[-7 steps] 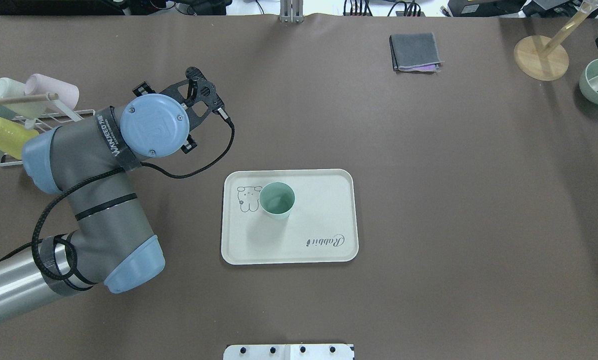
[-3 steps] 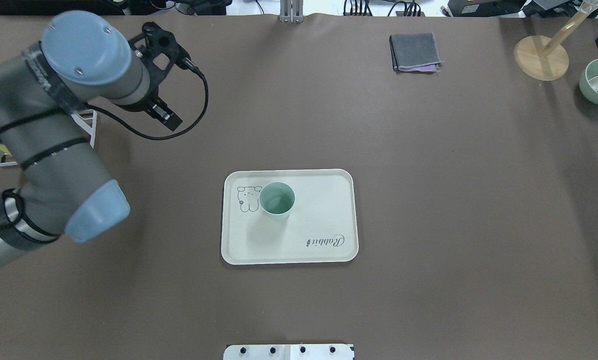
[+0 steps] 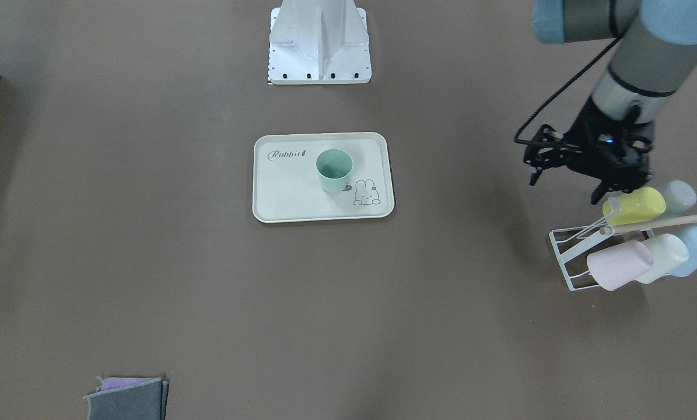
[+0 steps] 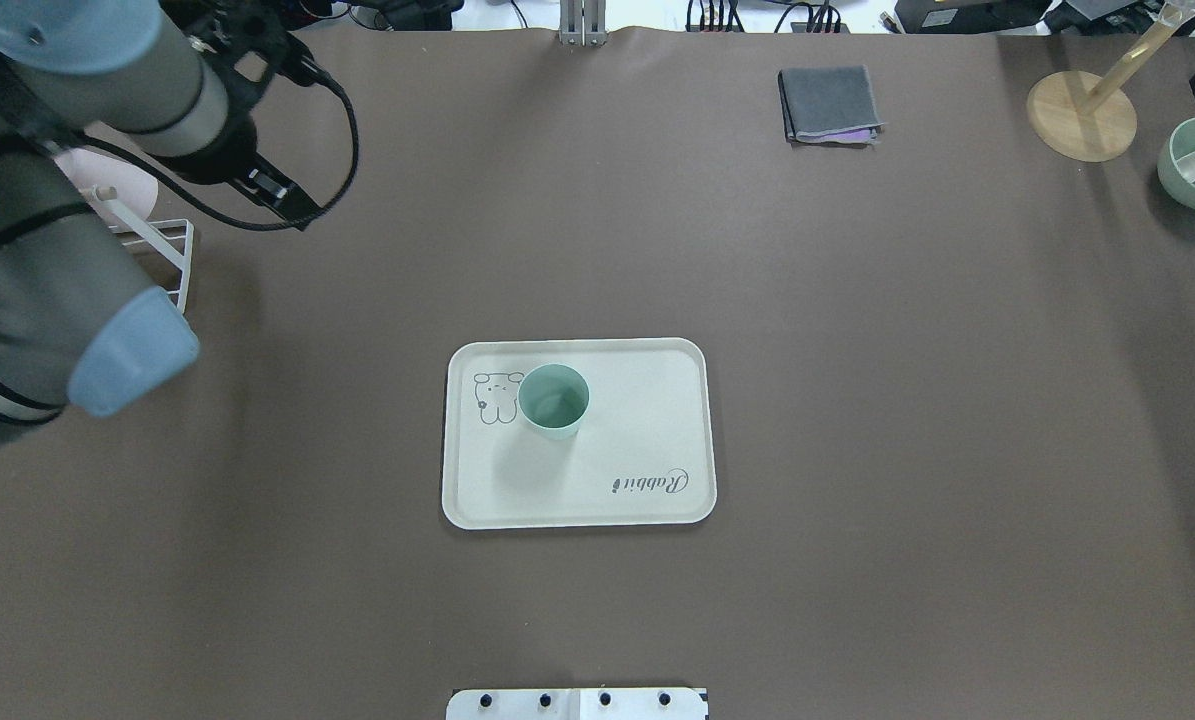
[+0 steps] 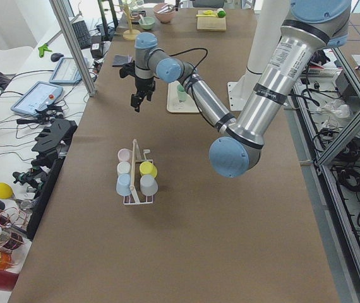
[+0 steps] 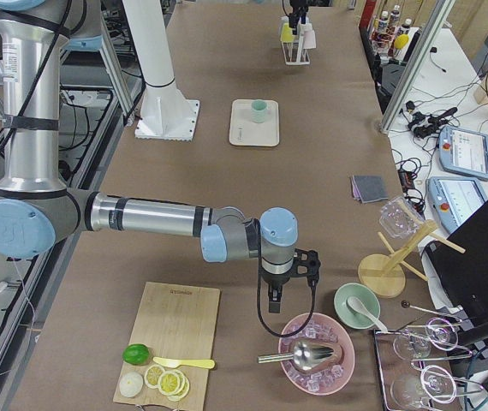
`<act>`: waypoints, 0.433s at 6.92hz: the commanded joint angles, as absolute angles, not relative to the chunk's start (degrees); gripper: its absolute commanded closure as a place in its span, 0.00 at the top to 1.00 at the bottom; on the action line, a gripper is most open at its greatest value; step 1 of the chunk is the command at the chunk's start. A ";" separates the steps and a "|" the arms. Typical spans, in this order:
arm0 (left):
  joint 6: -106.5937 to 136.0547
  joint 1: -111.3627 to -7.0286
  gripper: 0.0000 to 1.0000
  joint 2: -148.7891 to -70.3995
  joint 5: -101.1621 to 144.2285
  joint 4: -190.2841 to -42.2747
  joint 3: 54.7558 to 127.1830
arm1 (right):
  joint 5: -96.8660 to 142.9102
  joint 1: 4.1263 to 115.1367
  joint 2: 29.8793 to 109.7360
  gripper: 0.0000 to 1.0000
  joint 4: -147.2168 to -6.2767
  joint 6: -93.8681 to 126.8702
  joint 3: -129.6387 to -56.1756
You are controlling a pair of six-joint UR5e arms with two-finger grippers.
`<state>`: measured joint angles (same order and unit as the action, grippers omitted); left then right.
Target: Pick up and place green cup on tray
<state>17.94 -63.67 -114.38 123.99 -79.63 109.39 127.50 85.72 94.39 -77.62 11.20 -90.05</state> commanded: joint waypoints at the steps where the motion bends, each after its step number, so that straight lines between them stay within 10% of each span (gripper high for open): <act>1: 17.15 -74.40 0.99 -105.34 132.78 -79.54 109.60 | 128.40 85.17 94.22 1.00 -77.61 11.16 -90.26; 3: 3.60 -82.15 0.99 -95.77 135.25 -79.28 108.55 | 128.58 83.94 93.78 1.00 -77.61 10.99 -90.35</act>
